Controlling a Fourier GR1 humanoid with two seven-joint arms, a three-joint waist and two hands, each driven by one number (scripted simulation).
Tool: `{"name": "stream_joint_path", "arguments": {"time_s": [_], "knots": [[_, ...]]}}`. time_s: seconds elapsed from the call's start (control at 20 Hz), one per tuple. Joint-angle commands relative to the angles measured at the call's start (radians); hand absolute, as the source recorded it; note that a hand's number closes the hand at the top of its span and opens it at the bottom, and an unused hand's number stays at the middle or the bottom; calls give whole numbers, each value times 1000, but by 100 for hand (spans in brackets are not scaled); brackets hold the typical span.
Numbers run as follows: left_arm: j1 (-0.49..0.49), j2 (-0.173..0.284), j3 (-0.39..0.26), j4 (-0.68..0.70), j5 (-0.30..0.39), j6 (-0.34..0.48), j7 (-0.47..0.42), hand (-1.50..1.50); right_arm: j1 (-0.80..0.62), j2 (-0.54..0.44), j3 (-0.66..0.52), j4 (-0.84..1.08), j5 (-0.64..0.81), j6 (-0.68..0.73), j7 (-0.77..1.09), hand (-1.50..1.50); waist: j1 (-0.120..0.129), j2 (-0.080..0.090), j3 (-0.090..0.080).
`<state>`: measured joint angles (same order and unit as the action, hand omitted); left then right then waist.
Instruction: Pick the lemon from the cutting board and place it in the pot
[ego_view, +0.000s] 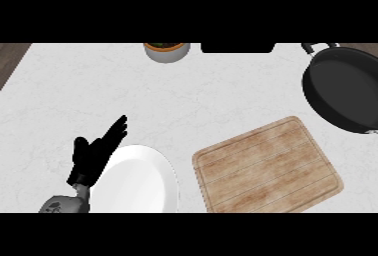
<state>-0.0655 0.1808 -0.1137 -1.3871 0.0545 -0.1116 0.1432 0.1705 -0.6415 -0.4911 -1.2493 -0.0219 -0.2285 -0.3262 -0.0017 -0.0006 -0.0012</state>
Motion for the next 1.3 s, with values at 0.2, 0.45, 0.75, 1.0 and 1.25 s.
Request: {"name": "stream_joint_path", "arguments": {"time_s": [0.2, 0.45, 0.75, 1.0, 1.25], "knots": [[3, 12, 10, -25, 0, -30, 22, 0, -211, -162, 80, -74, 131, -7, 376, 150, 15, 2, 0], [-40, -32, 8, -26, -8, 3, 62, 0, -368, -185, 206, 41, 239, 34, 457, 150, 21, 4, 1], [1, -39, -24, 21, -48, -21, -30, 0, -652, -231, 325, 226, 349, 121, 593, 150, 36, 7, 1], [-50, -37, 1, 42, -36, -28, -16, 0, -769, -180, 430, 433, 501, 99, 548, 150, 43, 12, 2], [-49, -21, -5, -6, -19, -59, 9, 0, -854, -232, 540, 604, 676, 146, 627, 150, 82, 23, 3]]}}
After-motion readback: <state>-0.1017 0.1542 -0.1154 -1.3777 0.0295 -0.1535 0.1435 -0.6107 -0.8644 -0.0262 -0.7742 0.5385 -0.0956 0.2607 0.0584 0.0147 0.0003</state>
